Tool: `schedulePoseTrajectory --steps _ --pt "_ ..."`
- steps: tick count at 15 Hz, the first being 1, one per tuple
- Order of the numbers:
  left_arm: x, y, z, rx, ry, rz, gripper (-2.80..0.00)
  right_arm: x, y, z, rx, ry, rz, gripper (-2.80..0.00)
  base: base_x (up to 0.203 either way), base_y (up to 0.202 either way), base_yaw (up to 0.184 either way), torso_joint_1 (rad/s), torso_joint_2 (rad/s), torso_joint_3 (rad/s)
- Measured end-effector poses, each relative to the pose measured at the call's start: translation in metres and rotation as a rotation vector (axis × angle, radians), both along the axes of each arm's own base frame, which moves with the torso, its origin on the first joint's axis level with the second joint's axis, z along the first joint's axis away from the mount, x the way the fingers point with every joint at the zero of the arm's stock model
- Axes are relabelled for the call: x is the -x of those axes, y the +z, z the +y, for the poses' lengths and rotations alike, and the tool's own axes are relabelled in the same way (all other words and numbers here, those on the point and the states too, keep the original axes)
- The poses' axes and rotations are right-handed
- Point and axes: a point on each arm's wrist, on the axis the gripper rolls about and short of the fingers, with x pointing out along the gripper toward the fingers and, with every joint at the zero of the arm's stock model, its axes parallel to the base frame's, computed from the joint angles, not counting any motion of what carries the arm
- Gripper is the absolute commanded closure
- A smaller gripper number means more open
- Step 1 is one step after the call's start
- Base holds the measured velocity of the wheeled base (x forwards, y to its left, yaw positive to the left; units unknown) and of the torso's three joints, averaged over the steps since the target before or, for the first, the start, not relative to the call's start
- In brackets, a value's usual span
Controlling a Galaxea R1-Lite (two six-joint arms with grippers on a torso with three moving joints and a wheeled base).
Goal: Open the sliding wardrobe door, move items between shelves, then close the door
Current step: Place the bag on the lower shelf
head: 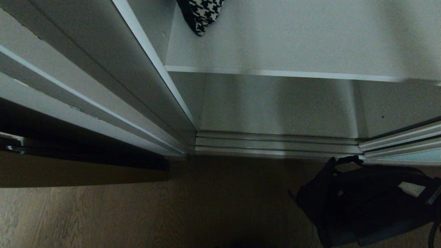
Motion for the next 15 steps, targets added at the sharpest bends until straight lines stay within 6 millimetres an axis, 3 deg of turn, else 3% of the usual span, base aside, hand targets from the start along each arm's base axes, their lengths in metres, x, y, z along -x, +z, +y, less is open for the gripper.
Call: schedulePoseTrajectory --steps 4,9,15 --pt "0.000 0.000 0.000 0.000 0.000 0.000 0.00 -0.023 -0.003 -0.005 -0.146 -0.050 -0.028 0.00 0.000 0.000 0.000 0.000 0.00 0.000" --pt "0.000 0.000 0.000 0.000 0.000 0.000 0.00 -0.037 -0.004 -0.010 -0.237 -0.084 -0.045 0.00 0.000 0.000 0.000 0.000 0.00 0.000" --pt "0.000 0.000 0.000 0.000 0.000 0.000 0.00 -0.058 0.019 -0.042 -0.349 -0.099 -0.205 0.00 0.000 0.000 0.000 0.000 0.00 0.000"
